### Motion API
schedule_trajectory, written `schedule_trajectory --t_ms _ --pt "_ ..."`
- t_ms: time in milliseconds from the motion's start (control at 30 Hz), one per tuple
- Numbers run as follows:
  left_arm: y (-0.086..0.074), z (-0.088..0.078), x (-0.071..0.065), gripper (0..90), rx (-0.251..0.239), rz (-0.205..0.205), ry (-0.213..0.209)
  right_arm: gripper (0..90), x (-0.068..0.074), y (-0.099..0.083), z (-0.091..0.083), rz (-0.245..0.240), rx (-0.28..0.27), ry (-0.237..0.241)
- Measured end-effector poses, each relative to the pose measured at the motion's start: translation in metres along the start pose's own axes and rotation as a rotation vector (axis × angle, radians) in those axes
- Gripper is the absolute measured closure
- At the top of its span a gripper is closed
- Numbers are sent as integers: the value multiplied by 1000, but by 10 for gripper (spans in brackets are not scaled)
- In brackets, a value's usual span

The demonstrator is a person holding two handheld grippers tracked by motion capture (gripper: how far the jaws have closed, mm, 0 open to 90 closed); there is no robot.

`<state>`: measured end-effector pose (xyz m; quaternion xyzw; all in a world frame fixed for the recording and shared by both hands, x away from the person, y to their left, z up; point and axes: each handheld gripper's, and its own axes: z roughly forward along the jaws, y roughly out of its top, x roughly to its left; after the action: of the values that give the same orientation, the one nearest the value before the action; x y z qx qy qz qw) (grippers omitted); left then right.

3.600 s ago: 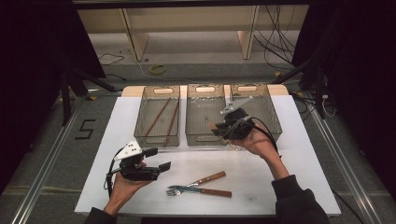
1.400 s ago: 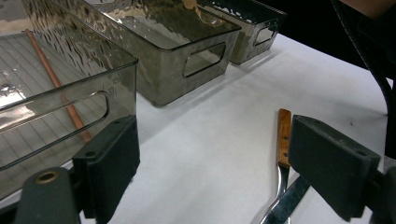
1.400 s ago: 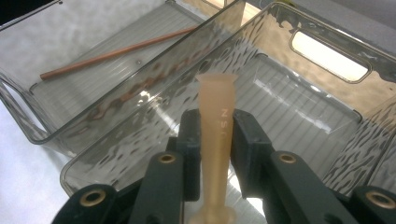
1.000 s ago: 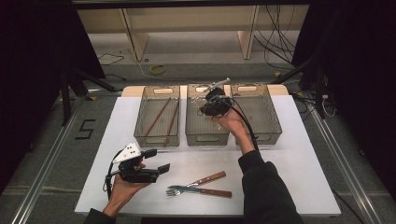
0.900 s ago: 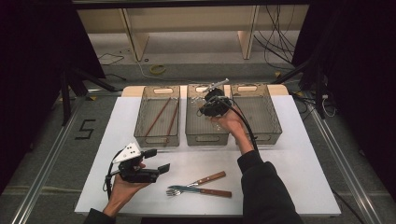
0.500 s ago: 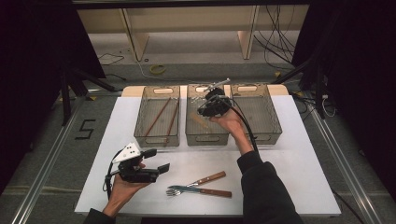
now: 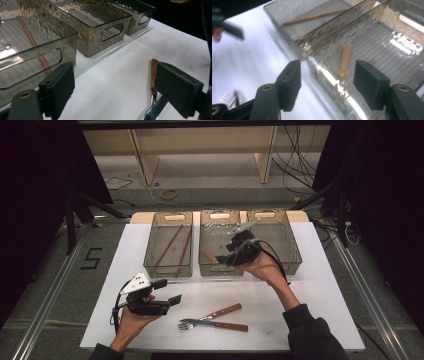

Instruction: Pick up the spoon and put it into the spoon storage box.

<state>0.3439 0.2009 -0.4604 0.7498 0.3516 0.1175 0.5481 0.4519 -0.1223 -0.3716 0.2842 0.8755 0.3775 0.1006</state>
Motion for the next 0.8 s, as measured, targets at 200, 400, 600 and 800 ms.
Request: schedule_trajectory --t_ms 200,400,600,800 --pt "0 0 0 161 -1 -1 3 393 20 -23 -14 -39 28 45" --pt "0 0 0 161 -1 -2 5 396 39 -41 -19 -79 61 90" --pt "0 -1 1 161 -4 1 4 396 51 -51 -20 -109 101 118" --pt "0 -1 0 161 -5 2 1 398 64 -59 -17 -141 141 147"
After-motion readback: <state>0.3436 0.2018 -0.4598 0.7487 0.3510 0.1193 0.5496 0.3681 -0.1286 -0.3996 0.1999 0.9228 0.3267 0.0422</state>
